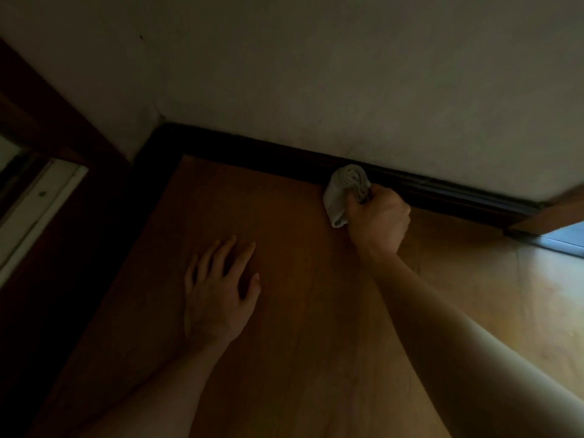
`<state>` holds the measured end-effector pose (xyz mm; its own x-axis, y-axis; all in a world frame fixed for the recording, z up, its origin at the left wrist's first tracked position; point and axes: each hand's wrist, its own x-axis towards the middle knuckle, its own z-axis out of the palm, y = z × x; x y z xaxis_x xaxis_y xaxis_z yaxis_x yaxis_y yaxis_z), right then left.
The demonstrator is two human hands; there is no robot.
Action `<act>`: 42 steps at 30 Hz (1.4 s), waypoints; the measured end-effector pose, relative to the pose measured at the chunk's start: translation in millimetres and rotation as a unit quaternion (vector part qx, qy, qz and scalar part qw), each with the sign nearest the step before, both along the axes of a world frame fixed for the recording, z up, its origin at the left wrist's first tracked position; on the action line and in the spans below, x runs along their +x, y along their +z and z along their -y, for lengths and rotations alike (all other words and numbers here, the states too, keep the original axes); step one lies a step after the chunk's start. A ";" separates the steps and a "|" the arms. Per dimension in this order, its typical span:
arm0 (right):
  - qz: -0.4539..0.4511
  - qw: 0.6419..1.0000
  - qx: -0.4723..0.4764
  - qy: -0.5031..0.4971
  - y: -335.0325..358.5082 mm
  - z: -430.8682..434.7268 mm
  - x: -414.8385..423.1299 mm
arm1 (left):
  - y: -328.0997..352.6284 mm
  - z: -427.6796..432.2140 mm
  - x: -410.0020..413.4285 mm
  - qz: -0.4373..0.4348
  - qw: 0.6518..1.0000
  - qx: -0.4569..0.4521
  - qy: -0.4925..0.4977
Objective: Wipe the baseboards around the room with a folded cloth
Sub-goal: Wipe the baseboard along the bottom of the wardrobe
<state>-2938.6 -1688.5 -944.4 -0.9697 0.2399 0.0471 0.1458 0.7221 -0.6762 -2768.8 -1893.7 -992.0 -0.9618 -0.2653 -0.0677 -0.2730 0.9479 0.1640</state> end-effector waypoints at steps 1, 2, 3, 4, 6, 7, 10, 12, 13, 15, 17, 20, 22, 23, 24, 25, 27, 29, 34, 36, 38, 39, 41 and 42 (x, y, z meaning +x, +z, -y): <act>0.001 1.000 -0.002 -0.005 0.4 -1.1 1.1 | 0.5 0.2 1.1 0.006 1.000 0.004 -0.001; 0.004 1.000 -0.006 -0.002 1.3 0.7 0.9 | 2.2 0.3 1.6 0.010 1.000 0.005 -0.003; 0.010 1.000 -0.008 0.009 2.6 5.4 -0.4 | 5.1 -1.0 0.7 0.015 1.000 0.003 -0.003; 0.017 1.000 -0.007 0.026 4.5 11.6 -1.6 | 9.1 -3.4 -1.0 0.025 1.000 0.000 0.000; 0.027 0.998 -0.001 0.053 8.2 22.7 -3.8 | 19.8 -13.4 -8.8 0.058 0.998 -0.004 0.017; 0.030 0.998 0.002 0.058 9.5 23.5 -4.3 | 24.7 -21.2 -14.0 0.072 0.997 -0.005 0.023; 0.021 0.999 0.011 0.046 8.8 3.3 -2.6 | 31.9 -51.0 -23.9 0.061 0.998 0.003 -0.024; 0.011 0.999 0.027 0.024 6.6 -19.9 -1.5 | 28.1 -68.2 -27.2 0.044 0.997 0.029 -0.064; 0.007 0.999 0.034 0.014 5.6 -31.1 -0.8 | 25.3 -73.8 -28.8 0.049 0.995 0.034 -0.077; -0.002 0.999 0.040 -0.003 4.1 -53.1 0.4 | 20.9 -82.3 -31.9 0.065 0.994 0.031 -0.084; -0.005 0.999 0.038 -0.027 1.9 -70.1 3.3 | 19.9 -85.4 -32.6 0.065 0.994 0.023 -0.087; -0.008 0.998 0.013 -0.067 1.0 -79.5 8.3 | 17.5 -84.0 -32.3 0.058 0.994 0.020 -0.087; -0.001 0.998 0.003 -0.055 2.2 -73.6 6.2 | 16.4 -84.2 -32.9 0.047 0.995 0.019 -0.083; 0.003 0.999 0.007 -0.039 3.4 -69.8 3.8 | 16.7 -84.7 -33.2 0.044 0.995 0.019 -0.082; 0.006 1.000 0.012 -0.022 3.9 -67.9 1.1 | 16.6 -85.5 -33.2 0.045 0.995 0.019 -0.083; 0.008 1.000 0.017 -0.012 4.0 -68.8 -0.7 | 16.3 -85.8 -33.0 0.047 0.995 0.016 -0.084; 0.008 0.999 0.029 -0.020 2.8 -79.1 -1.3 | 17.1 -85.8 -32.9 0.044 0.995 0.012 -0.087; 0.001 0.999 0.029 -0.044 -0.3 -91.1 1.9 | 16.3 -86.2 -32.8 0.043 0.995 0.007 -0.084; -0.001 1.000 0.024 -0.018 1.9 -82.7 2.2 | 13.3 -86.0 -33.4 0.037 0.996 -0.003 -0.084; -0.009 0.999 0.039 -0.013 2.6 -87.5 1.3 | 13.4 -85.3 -33.9 0.037 0.995 -0.007 -0.091; -0.019 0.998 0.055 -0.033 2.0 -101.3 3.1 | 14.0 -84.7 -34.8 0.039 0.995 -0.009 -0.090; -0.023 0.997 0.056 -0.047 1.7 -108.6 5.4 | 13.8 -84.6 -35.2 0.039 0.995 -0.010 -0.090; -0.030 0.996 0.049 -0.070 1.8 -118.7 9.5 | 13.7 -85.1 -35.1 0.039 0.995 -0.010 -0.092; -0.032 0.996 0.045 -0.075 1.7 -120.1 11.0 | 13.0 -85.1 -35.0 0.040 0.995 -0.011 -0.093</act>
<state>-2927.6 -1568.4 -942.8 -0.9177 0.3731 0.1363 0.2144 0.7542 -0.6206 -2803.8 -1808.6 -979.0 -0.9860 -0.0862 -0.1429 -0.1048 0.9862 0.1282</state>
